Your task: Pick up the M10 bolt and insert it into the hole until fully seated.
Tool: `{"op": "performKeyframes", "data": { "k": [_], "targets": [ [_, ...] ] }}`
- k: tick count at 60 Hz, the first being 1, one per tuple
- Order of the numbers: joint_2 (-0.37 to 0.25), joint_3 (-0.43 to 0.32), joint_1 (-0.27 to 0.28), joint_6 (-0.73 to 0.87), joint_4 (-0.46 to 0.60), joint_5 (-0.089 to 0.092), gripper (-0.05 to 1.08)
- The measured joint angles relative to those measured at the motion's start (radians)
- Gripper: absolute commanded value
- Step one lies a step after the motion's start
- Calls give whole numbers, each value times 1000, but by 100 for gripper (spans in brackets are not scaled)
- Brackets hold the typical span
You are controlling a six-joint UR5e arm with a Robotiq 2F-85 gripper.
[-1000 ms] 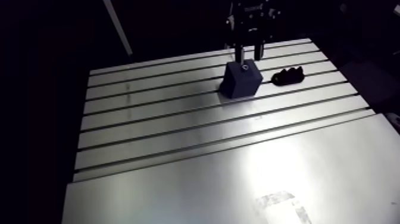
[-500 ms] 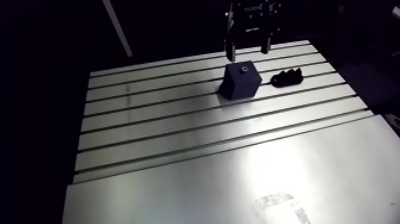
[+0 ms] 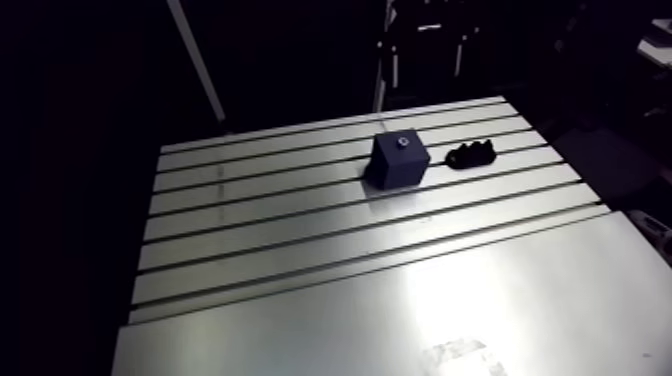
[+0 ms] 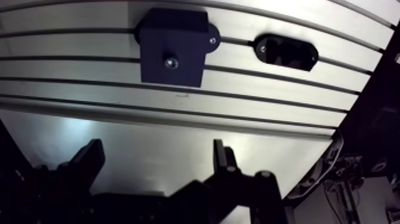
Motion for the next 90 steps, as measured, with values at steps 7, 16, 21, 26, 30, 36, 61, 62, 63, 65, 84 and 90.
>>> {"op": "performKeyframes", "data": {
  "k": [7, 16, 21, 26, 30, 36, 61, 62, 63, 65, 84, 90],
  "targets": [
    [-28, -12, -3, 6, 32, 5, 0],
    [-65, -27, -11, 26, 54, 13, 0],
    [-86, -36, -16, 42, 59, 16, 0],
    [-105, -43, -21, 60, 59, 19, 0],
    [-123, -49, -27, 77, 56, 23, 0],
    [-148, -54, -33, 100, 43, 33, 0],
    [-248, -84, -47, 148, -3, 124, 0],
    [-252, -85, -47, 149, -3, 128, 0],
    [-255, -87, -47, 150, -3, 131, 0],
    [-260, -89, -47, 151, -2, 135, 0],
    [-281, -95, -45, 152, 3, 140, 0],
    [-280, -96, -44, 151, 3, 139, 0]
  ]
}}
